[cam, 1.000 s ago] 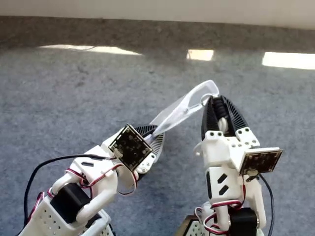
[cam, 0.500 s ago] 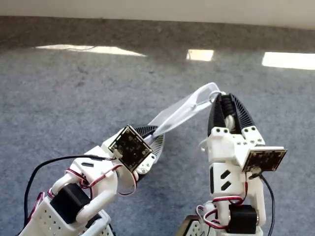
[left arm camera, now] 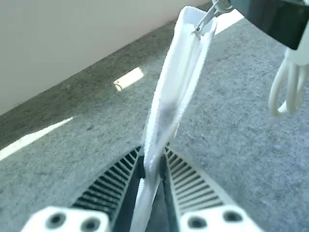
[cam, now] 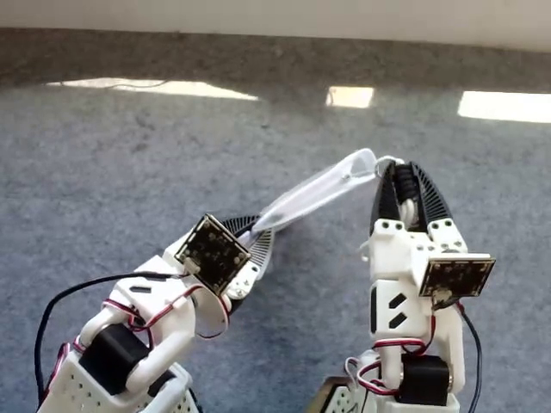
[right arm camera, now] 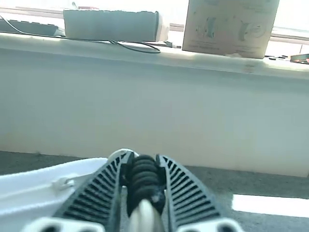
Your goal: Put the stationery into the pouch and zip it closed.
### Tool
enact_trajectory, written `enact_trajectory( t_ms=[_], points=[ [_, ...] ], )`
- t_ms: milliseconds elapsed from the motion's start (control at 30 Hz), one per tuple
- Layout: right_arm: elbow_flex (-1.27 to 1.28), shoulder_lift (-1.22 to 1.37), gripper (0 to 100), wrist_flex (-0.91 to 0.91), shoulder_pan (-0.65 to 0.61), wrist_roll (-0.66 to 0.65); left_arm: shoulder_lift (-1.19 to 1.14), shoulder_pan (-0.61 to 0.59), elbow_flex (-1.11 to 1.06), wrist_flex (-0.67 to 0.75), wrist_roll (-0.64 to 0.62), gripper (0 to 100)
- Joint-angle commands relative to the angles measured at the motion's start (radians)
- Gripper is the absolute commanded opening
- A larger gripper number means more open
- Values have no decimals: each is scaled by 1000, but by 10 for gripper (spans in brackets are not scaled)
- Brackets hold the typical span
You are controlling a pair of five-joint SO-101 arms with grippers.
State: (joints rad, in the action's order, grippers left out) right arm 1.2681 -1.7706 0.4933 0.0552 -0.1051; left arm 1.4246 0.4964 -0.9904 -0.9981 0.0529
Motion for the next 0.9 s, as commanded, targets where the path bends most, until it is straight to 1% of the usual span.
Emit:
enact_trajectory(
  t_ms=[0, 200, 333, 467, 667, 867],
  points=[
    [-10, -2, 4, -38, 90, -20, 97, -104, 35, -44, -8, 4],
    [-12, -2, 4, -38, 99, -20, 202, -171, 35, -64, -8, 4],
    [-12, -2, 4, -38, 104, -21, 219, -209, 35, -64, -9, 4],
    [-12, -2, 4, -38, 139, -21, 231, -249, 35, -61, -9, 4],
    [-15, -2, 4, -38, 139, -21, 280, -331, 30, -58, -12, 4],
    [-12, -2, 4, -36, 137, -21, 328, -343, 10, -58, -12, 4]
  ],
)
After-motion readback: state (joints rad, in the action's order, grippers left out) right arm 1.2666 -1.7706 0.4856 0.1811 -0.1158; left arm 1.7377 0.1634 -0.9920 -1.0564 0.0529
